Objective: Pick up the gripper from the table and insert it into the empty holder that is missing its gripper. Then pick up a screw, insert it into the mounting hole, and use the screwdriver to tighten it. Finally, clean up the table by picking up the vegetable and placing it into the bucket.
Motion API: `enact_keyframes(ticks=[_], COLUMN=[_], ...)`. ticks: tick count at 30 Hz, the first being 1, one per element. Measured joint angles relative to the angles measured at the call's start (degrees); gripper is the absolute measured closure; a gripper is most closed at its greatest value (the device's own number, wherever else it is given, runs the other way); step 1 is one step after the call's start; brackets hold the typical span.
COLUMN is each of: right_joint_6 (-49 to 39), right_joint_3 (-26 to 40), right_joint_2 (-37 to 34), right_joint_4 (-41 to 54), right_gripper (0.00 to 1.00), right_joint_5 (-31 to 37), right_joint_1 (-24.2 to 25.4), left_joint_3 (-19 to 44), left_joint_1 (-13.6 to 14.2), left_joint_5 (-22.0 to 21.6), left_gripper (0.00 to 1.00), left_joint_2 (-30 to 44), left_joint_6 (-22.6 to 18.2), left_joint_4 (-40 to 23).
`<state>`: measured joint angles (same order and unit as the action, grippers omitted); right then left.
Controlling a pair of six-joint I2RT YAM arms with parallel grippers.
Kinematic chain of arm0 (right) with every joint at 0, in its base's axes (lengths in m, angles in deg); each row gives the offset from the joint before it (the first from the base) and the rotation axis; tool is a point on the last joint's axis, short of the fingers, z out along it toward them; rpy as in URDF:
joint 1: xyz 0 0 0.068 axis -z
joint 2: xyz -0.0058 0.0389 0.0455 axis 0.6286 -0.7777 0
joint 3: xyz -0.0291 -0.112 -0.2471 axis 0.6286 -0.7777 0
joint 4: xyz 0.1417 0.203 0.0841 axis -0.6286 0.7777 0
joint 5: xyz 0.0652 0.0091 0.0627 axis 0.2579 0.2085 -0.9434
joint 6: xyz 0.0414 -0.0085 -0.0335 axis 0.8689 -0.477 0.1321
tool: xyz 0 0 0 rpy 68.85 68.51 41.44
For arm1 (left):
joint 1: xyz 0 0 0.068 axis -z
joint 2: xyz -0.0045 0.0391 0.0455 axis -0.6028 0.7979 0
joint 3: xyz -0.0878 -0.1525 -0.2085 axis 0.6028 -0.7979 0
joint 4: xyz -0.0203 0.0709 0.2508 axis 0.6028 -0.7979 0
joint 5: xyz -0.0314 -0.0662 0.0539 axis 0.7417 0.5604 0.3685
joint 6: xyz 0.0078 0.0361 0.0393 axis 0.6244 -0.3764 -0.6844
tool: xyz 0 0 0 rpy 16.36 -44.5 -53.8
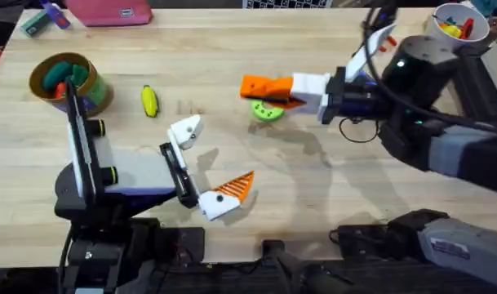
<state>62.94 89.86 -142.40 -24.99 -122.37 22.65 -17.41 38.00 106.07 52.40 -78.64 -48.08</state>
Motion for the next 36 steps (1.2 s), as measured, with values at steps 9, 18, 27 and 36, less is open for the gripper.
enact_keyframes(ticks=[9,18,27,36], right_joint_6=[-1.80,-5.34,-9.93,-14.50], right_joint_3=[0.98,11.67,14.34,14.40], right_joint_2=[-11.65,-21.39,-25.84,-25.88], right_joint_4=[-5.52,-6.02,-5.93,-5.89], right_gripper=[0.993,0.993,0.993,0.993], right_joint_5=[-18.27,-29.74,-31.24,-31.41], right_joint_1=[1.64,1.59,-1.64,-5.75], left_joint_3=[0.00,0.00,0.00,0.00], left_joint_1=[0.01,0.00,0.00,0.00], left_joint_5=[0.00,0.00,0.00,0.00], left_gripper=[0.015,0.016,0.015,0.015], left_joint_2=[0.00,0.00,0.00,0.00], left_joint_6=[0.00,0.00,0.00,0.00], left_joint_4=[0.00,0.00,0.00,0.00])
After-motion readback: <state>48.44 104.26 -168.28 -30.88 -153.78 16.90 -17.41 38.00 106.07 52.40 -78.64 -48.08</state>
